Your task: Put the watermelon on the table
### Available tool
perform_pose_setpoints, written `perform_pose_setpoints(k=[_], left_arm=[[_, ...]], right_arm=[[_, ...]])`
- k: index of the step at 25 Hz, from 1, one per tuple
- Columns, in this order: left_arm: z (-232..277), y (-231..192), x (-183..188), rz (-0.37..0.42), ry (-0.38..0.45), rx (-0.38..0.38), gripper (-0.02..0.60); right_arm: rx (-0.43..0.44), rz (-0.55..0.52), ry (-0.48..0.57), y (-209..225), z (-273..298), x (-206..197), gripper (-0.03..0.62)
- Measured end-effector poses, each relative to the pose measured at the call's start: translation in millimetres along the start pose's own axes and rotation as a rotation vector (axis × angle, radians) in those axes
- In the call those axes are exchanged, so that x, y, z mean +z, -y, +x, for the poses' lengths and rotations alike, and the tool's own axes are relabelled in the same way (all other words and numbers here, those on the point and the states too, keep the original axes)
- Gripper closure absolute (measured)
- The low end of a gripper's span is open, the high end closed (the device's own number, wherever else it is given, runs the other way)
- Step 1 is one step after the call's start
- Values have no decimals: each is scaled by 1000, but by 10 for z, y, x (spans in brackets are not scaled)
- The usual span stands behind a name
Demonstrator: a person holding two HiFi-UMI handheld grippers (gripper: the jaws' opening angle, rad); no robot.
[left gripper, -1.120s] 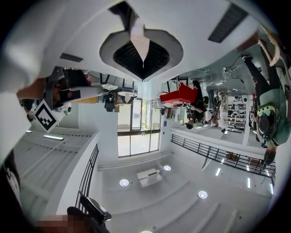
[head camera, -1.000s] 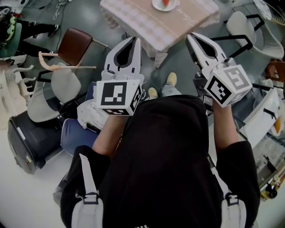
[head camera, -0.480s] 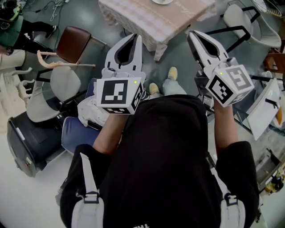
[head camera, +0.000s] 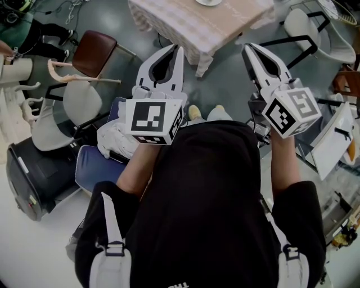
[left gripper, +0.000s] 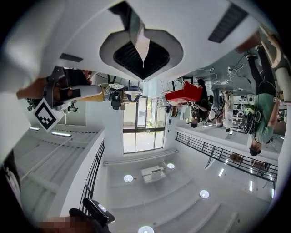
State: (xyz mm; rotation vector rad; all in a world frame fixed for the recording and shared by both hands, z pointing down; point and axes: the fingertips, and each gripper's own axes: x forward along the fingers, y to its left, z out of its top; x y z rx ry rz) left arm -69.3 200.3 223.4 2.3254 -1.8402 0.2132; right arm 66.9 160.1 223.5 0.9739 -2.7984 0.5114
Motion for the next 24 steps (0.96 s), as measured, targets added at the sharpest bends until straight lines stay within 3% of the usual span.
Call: perform_pose_setpoints(k=[24], left_arm=[[109,30,-47,-9,-27,-16,569]], right_arm=[[-28,-16,-35,59,69,16,583]])
